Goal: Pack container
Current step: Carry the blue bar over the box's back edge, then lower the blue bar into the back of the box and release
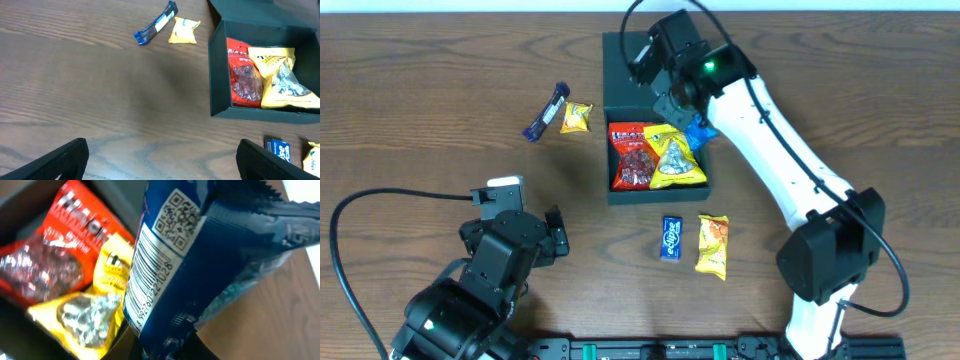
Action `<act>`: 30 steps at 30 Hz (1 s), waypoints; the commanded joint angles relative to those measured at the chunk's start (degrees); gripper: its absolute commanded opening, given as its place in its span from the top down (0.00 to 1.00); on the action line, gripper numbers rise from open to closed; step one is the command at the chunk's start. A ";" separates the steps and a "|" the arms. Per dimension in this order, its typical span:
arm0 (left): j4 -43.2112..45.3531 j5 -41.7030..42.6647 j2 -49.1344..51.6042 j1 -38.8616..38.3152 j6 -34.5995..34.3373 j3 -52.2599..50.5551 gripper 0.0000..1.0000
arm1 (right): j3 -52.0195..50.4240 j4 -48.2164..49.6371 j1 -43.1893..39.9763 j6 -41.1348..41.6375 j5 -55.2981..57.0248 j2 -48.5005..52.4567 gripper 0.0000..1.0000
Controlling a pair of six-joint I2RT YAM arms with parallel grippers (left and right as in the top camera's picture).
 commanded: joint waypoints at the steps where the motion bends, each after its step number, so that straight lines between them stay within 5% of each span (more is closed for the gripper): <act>1: -0.15 -0.39 0.04 0.15 -0.42 -0.07 0.05 | 0.76 -0.83 0.76 -9.16 1.62 -0.98 0.85; 19: -0.15 -0.39 0.04 0.15 -0.44 -0.07 0.05 | 0.76 -4.00 0.92 -42.42 -7.98 -0.96 0.79; 30: -0.15 -0.39 0.04 0.15 -0.44 -0.07 0.05 | 0.76 0.92 0.74 -47.15 -9.42 0.74 0.78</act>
